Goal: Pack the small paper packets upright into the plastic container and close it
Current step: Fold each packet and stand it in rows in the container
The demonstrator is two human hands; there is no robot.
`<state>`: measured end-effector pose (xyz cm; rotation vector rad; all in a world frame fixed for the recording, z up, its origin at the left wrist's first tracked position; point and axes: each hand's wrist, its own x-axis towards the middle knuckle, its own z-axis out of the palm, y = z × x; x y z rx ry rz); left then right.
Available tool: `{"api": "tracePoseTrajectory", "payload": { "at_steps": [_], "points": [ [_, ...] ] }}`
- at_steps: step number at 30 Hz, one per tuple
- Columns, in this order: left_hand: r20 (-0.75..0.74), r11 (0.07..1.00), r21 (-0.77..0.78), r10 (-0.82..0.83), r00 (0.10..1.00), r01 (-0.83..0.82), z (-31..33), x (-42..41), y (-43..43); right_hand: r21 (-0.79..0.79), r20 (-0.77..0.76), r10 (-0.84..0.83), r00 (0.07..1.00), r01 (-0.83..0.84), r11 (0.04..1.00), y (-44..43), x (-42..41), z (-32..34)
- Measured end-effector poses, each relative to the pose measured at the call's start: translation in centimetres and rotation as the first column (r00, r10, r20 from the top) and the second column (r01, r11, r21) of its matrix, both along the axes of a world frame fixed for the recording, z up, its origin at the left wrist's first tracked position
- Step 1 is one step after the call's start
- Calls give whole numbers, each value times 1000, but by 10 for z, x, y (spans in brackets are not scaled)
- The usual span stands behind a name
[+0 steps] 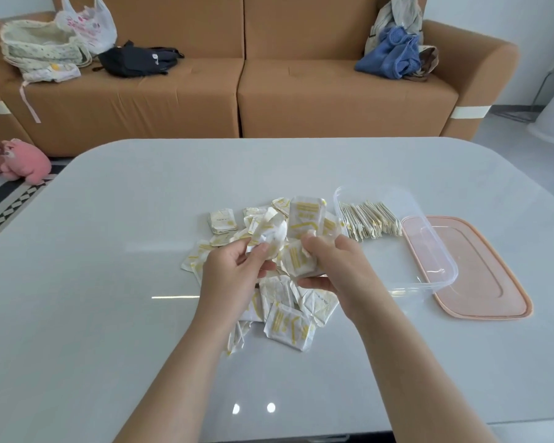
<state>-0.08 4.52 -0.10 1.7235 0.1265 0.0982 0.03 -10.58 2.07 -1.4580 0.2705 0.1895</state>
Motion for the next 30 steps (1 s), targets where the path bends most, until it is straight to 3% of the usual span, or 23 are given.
{"api": "tracePoseTrajectory", "payload": {
  "at_steps": [6,10,15,27,30],
  "points": [
    [-52,997,29,-65,997,66,1,-1,-4,151,10,100,995,-100,984,0,1,-4],
    [-114,993,65,-91,989,99,0,0,-1,148,37,105,994,-110,983,0,2,-3],
    [-8,993,74,-94,996,94,3,-4,1,103,66,135,989,-141,985,1,0,-5],
    [-30,975,132,185,982,-180,-3,4,19,89,72,189,979,-195,977,3,2,-8],
    [-60,978,112,182,981,-175,-9,4,26,93,83,202,976,-210,973,2,2,-9]
  ]
}}
